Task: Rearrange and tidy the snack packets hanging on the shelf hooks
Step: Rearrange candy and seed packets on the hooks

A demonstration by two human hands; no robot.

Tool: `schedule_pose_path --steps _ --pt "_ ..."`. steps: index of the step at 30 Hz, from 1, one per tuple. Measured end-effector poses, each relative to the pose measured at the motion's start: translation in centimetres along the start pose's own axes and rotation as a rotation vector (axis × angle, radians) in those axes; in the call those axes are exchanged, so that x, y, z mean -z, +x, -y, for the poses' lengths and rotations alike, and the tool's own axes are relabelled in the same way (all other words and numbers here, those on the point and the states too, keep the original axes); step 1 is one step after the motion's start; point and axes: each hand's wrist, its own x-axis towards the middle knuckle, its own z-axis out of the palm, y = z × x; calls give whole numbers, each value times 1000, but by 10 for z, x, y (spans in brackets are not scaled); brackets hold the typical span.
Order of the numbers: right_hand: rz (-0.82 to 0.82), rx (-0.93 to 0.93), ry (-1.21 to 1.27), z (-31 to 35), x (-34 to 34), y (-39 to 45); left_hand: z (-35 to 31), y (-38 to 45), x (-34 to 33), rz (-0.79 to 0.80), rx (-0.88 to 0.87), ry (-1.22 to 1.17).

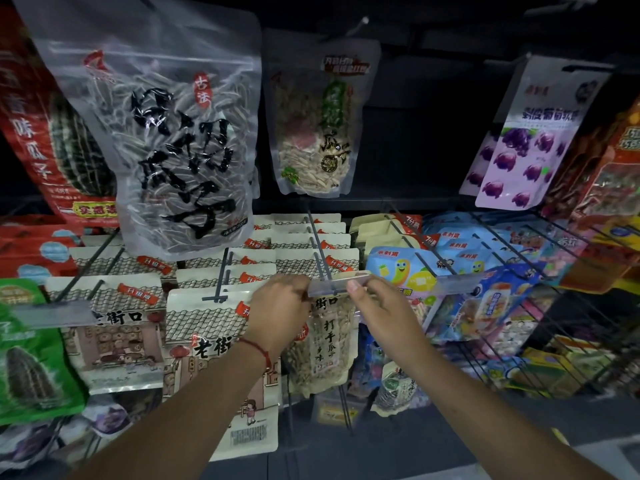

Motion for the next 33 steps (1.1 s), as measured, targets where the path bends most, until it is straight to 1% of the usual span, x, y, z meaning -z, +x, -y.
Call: schedule_pose_path --steps 4,8,13,17,22,24,28,33 --pt "2 20 15 -5 -2 0 8 -2 -10 -57 -106 45" --pt "13 41 -42 -9 0 -1 15 -14 -8 -15 -152 181" --pt "84 67 -311 -11 9 -6 26 -49 1 -3 -180 278" --pt "153 50 -484 -17 11 -13 31 -87 3 45 -169 332" --pt "191 56 -640 -31 10 -22 10 -130 -7 133 -286 341" --pt "212 16 -645 -37 13 -28 -3 -135 -13 194 -312 310" --pt "254 -125 -627 -55 30 -39 -32 -122 -22 264 -304 255" --pt "211 -283 -572 -83 63 -43 -72 -98 -34 328 -311 252"
